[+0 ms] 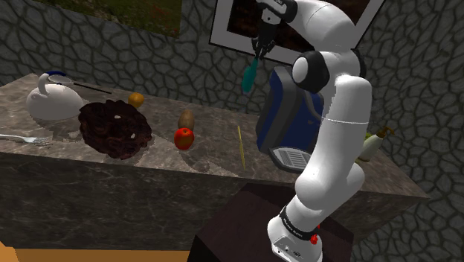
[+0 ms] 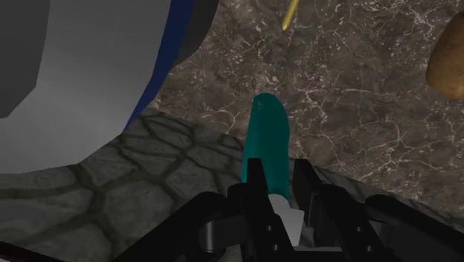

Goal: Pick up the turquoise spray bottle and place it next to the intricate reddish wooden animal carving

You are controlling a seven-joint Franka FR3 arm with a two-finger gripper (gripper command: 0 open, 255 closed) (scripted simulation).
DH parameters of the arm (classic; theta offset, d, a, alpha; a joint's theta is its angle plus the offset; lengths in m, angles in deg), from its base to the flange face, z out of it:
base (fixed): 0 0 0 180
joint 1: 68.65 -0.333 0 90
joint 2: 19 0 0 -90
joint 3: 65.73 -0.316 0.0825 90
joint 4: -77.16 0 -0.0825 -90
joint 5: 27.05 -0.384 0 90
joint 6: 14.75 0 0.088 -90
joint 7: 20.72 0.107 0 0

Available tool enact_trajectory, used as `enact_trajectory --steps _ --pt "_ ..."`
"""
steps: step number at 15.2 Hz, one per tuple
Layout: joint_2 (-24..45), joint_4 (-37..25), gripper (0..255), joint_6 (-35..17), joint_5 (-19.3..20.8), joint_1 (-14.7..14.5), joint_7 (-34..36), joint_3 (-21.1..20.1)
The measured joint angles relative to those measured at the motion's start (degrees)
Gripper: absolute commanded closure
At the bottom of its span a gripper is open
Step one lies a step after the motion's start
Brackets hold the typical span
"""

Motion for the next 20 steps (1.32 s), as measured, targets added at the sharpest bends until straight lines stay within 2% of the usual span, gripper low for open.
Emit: enact_trajectory --steps 2,6,9,14,20 --pt "-1.68 1.73 255 0.04 0.70 -1.70 1.67 -0.32" --pt "-8.43 11.67 255 -2.95 3.14 -6.53 6.62 -1.51" --pt "-11.46 15.94 255 -3.97 4.39 -9.37 10.35 -2.70" --pt "-16.05 21.72 255 -4.65 6.23 -14.06 17.31 -5.33" --pt "-18.56 24.54 255 -4.14 7.46 -18.95 25.59 -8.89"
